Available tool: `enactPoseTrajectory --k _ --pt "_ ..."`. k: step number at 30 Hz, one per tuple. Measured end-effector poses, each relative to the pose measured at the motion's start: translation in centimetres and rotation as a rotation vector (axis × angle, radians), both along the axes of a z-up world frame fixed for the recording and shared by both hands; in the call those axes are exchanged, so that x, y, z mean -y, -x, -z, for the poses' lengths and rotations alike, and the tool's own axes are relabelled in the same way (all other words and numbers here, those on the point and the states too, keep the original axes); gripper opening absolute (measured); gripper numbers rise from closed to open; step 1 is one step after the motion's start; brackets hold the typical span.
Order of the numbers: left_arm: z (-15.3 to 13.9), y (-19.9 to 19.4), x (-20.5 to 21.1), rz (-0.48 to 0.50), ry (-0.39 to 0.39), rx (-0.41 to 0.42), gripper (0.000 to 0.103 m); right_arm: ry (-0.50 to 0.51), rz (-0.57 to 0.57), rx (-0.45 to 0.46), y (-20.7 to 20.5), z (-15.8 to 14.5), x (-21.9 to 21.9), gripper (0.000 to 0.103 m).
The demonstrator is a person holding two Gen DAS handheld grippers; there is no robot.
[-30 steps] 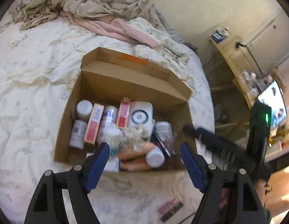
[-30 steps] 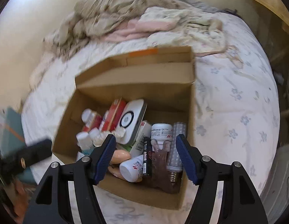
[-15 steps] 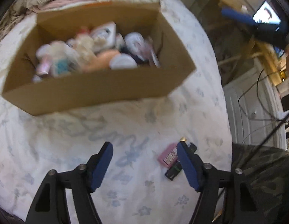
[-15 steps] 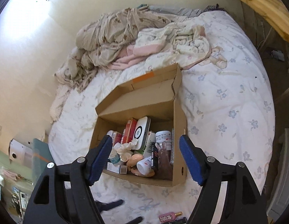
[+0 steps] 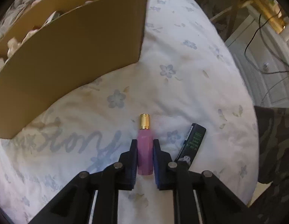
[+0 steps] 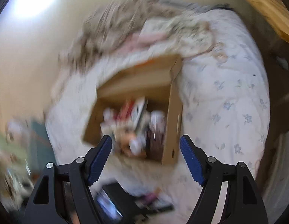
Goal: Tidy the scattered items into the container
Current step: 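Grasp the pink perfume bottle with the left tool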
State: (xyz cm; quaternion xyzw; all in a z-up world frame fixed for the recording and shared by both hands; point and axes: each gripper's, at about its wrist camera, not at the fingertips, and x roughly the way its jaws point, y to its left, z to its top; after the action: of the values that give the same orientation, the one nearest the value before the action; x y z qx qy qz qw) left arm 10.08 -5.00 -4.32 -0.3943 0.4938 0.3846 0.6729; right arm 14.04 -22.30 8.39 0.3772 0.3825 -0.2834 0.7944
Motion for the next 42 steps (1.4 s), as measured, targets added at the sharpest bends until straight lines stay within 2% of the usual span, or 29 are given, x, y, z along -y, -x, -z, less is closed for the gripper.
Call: enactPoseTrajectory --k 3,4,6,10,13,15,19,21,23,24,25,27,28,31,33,36,39,40,42 --pt "-0.4 3.4 0.0 -0.075 -0.012 0.024 0.015 -0.089 -0.113 -0.157 -1.3 4.2 -2.1 0.079" --pt "-0.5 5.0 0.1 -0.105 -0.02 0.033 0.015 -0.096 -0.155 -0.244 -1.8 5.9 -3.2 0.079" --pt "-0.8 8.1 0.3 -0.154 -0.03 0.04 0.015 -0.094 -0.23 -0.361 -2.7 8.3 -5.2 0.079" --pt "-0.3 14.4 1.2 -0.227 -0.012 0.019 0.015 -0.027 -0.45 -0.522 -4.6 11.2 -9.7 0.079" --pt "0.1 17.2 1.7 -0.285 0.026 0.056 0.015 0.103 -0.572 -0.622 -5.5 12.2 -12.4 0.078" --pt "-0.2 17.6 1.7 -0.305 0.025 0.073 0.015 0.109 -0.607 -0.64 -5.5 12.6 -13.3 0.077" --pt "-0.2 16.7 2.0 -0.268 -0.001 0.053 0.015 0.137 -0.662 -0.733 -5.3 14.8 -14.5 0.075" --pt "-0.3 16.6 2.2 -0.254 -0.01 0.039 0.015 0.128 -0.67 -0.757 -5.5 16.0 -14.5 0.066" --pt "-0.4 17.0 2.2 -0.254 -0.007 0.046 0.015 0.141 -0.676 -0.741 -6.3 16.4 -14.4 0.062" --pt "-0.4 17.2 2.3 -0.257 -0.004 0.054 0.015 0.152 -0.682 -0.724 -6.7 16.2 -14.4 0.053" --pt "-0.5 17.6 2.3 -0.263 0.001 0.065 0.015 0.137 -0.682 -0.689 -7.1 16.0 -14.2 0.044" --pt "-0.6 18.3 2.4 -0.272 0.008 0.08 0.015 0.116 -0.616 -0.667 -7.6 15.8 -13.8 0.009" --pt "-0.8 18.7 2.5 -0.279 0.007 0.086 0.015 0.123 -0.591 -0.666 -7.8 15.6 -13.4 0.004" --pt "-1.5 19.7 2.9 -0.292 -0.016 0.085 0.015 0.081 -0.516 -0.606 -7.4 14.7 -12.1 0.002" --pt "-2.2 20.5 3.0 -0.312 -0.04 0.099 0.015 0.101 -0.467 -0.571 -7.0 13.4 -11.5 0.002" --pt "-3.6 22.0 3.1 -0.344 -0.084 0.136 0.015 0.099 -0.366 -0.442 -6.0 10.4 -10.0 0.001" --pt "-5.4 23.1 3.2 -0.36 -0.136 0.164 0.015 0.102 -0.276 -0.29 -5.0 7.2 -8.5 0.001" --pt "-6.2 23.6 3.2 -0.366 -0.155 0.183 0.015 0.077 -0.231 -0.194 -4.6 5.8 -7.7 0.001" --pt "-8.1 24.1 2.5 -0.401 -0.193 0.243 0.015 0.069 -0.153 -0.062 -3.6 3.8 -6.6 0.001"
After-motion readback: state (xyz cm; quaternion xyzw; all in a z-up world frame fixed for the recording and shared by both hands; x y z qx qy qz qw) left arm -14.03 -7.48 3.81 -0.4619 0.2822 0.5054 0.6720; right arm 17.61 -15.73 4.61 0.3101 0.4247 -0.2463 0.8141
